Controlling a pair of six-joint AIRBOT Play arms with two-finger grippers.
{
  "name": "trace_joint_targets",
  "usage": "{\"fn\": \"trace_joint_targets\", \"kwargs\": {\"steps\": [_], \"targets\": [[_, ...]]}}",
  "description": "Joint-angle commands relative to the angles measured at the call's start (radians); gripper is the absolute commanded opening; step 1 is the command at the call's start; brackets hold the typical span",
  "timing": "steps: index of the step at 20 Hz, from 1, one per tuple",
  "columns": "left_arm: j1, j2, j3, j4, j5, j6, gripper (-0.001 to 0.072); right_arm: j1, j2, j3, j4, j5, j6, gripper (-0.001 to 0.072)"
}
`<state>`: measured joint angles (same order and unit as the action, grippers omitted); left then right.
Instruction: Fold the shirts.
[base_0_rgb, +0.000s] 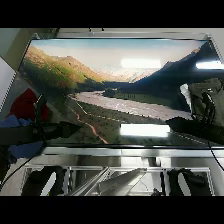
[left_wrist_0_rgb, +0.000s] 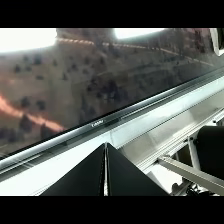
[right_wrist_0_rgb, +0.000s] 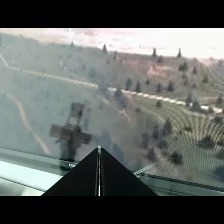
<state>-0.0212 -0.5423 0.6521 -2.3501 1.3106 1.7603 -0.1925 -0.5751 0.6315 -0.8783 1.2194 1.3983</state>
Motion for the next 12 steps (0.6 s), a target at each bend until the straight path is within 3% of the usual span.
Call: {"fn": "trace_joint_targets", "kwargs": {"steps": [1, 12], "targets": [[-0.001, 0.001, 0.000, 0.000, 0.000, 0.000, 0.0020, 0.001, 0.001, 0.000, 0.000, 0.000, 0.000, 0.0019], [-0.001, 0.001, 0.000, 0.000, 0.000, 0.000, 0.0020, 0.001, 0.001, -0.001, 0.008, -0.030, 0.000, 0.0019]]}}
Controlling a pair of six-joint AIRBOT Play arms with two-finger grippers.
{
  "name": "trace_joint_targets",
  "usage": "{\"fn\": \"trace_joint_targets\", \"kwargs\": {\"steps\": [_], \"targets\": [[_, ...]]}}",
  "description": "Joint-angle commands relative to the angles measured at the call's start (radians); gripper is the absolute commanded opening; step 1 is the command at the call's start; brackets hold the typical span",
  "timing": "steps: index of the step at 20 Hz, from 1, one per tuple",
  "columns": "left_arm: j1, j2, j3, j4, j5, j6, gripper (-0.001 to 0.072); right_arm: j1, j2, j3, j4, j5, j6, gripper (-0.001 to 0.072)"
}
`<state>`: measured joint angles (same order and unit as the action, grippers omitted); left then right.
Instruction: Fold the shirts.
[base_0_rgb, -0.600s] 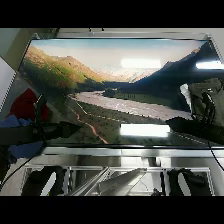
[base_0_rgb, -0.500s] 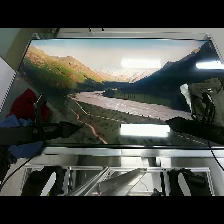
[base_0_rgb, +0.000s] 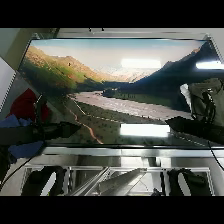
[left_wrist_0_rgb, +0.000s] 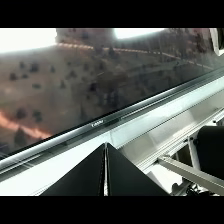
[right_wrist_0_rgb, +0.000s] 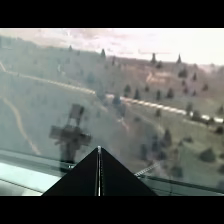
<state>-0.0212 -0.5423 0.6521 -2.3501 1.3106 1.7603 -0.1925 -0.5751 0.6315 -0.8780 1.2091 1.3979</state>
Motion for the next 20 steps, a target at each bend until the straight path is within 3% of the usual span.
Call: {"fn": "trace_joint_targets", "kwargs": {"steps": [1, 5, 9, 10, 11, 12, 16, 18, 20], "targets": [[-0.001, 0.001, 0.000, 0.000, 0.000, 0.000, 0.0020, 0.001, 0.001, -0.001, 0.014, -0.021, 0.000, 0.0019], [-0.001, 0.001, 0.000, 0.000, -0.005, 0.000, 0.0020, 0.001, -0.012, -0.001, 0.018, -0.010, 0.000, 0.0019], [-0.001, 0.000, 0.000, 0.000, -0.099, 0.000, 0.0021, 0.001, -0.011, -0.001, 0.018, 0.025, 0.000, 0.0020], [0.003, -0.003, 0.002, 0.008, -0.124, 0.014, 0.0073, 0.001, -0.011, -0.001, 0.018, 0.026, 0.000, 0.0020], [0.017, -0.019, 0.020, 0.050, -0.141, 0.045, 0.0552, 0.001, -0.011, -0.001, 0.018, 0.026, 0.000, 0.0020], [0.043, -0.048, 0.056, 0.118, -0.138, 0.042, 0.0677, 0.001, -0.011, -0.001, 0.019, 0.026, 0.000, 0.0020], [0.263, -0.251, 0.298, 0.483, -0.128, 0.041, 0.0677, 0.001, -0.011, -0.001, 0.018, 0.025, 0.000, 0.0047], [0.410, -0.380, 0.413, 0.536, -0.127, 0.046, 0.0678, 0.001, -0.011, -0.001, 0.018, 0.025, 0.000, 0.0400], [0.539, -0.515, 0.488, 0.533, -0.146, 0.046, 0.0678, 0.001, -0.011, -0.001, 0.018, 0.020, 0.000, 0.0425]]}}
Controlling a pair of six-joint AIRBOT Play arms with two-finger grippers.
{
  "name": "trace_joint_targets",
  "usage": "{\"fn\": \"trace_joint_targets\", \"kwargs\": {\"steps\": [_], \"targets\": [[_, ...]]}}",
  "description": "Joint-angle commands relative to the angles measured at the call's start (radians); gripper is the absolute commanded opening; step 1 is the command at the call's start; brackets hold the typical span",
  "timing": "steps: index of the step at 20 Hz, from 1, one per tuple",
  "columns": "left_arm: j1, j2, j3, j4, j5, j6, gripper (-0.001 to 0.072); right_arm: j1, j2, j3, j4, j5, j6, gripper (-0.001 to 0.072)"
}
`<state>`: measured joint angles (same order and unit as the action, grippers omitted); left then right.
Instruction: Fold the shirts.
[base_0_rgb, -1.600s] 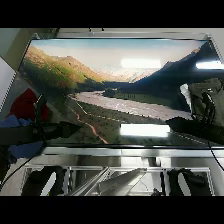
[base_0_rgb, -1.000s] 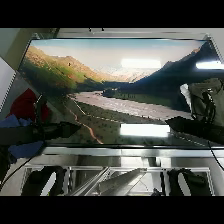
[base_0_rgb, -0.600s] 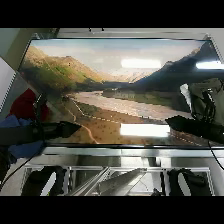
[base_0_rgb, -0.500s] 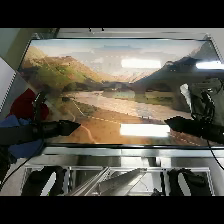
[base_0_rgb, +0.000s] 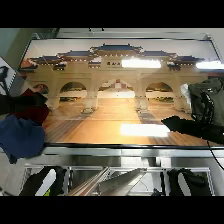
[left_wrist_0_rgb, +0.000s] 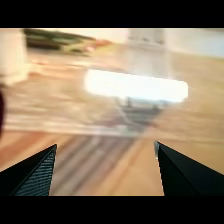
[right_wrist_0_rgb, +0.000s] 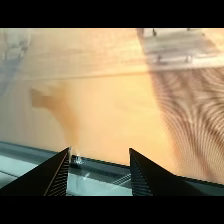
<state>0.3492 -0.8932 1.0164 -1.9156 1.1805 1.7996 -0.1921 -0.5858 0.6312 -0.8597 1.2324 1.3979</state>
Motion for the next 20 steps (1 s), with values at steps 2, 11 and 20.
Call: {"fn": "trace_joint_targets", "kwargs": {"steps": [2, 11, 20], "targets": [[0.241, -0.312, 0.179, 0.099, -0.040, 0.027, 0.0677, 0.000, -0.001, 0.000, 0.000, -0.030, 0.001, 0.0425], [0.222, -0.790, 0.400, 0.247, -0.013, 0.096, 0.0677, 0.000, -0.001, 0.000, 0.000, -0.065, 0.005, 0.0425], [0.068, -0.734, 0.447, 0.159, 0.188, 0.105, 0.0020, 0.000, 0.000, 0.000, 0.027, 0.014, -0.016, 0.0380]]}}
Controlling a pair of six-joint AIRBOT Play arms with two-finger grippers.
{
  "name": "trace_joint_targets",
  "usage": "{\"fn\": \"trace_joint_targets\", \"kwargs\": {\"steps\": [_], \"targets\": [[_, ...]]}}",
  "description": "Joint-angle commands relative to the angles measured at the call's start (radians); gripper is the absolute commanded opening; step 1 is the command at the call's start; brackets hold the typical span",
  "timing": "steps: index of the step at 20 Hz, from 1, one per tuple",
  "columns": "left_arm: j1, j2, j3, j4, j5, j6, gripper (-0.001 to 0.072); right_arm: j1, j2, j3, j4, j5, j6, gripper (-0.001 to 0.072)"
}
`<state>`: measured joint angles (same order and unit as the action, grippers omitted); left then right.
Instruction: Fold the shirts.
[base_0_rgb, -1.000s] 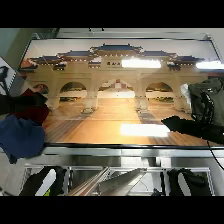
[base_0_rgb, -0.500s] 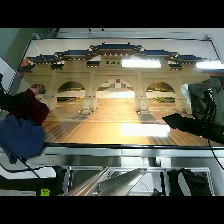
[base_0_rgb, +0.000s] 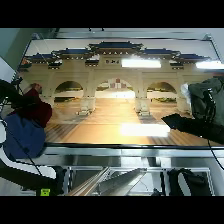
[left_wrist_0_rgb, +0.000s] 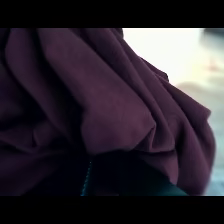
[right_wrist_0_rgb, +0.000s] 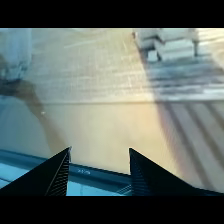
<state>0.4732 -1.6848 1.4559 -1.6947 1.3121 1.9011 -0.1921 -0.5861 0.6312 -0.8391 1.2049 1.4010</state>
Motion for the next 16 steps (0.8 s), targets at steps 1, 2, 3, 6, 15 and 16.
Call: {"fn": "trace_joint_targets", "kwargs": {"steps": [1, 2, 3, 6, 15, 16], "targets": [[-0.087, 0.113, 0.008, -0.137, 0.053, 0.003, 0.0020, 0.000, 0.000, 0.000, 0.006, 0.053, -0.019, 0.0258], [-0.118, 0.176, 0.008, -0.229, 0.048, 0.005, 0.0019, 0.000, 0.000, 0.000, 0.006, 0.060, -0.026, 0.0230], [-0.148, 0.235, 0.014, -0.317, 0.041, 0.006, 0.0019, 0.000, 0.000, 0.000, 0.006, 0.064, -0.045, 0.0229], [-0.262, 0.372, 0.108, -0.483, 0.053, -0.025, 0.0020, 0.000, 0.000, 0.000, 0.006, 0.064, -0.070, 0.0229], [-0.801, 0.417, 0.154, -0.469, 0.129, -0.145, 0.0020, 0.000, 0.000, 0.000, 0.005, 0.063, -0.097, 0.0230], [-0.851, 0.383, 0.154, -0.469, 0.127, -0.145, 0.0020, 0.000, 0.000, 0.000, 0.005, 0.063, -0.097, 0.0230]]}}
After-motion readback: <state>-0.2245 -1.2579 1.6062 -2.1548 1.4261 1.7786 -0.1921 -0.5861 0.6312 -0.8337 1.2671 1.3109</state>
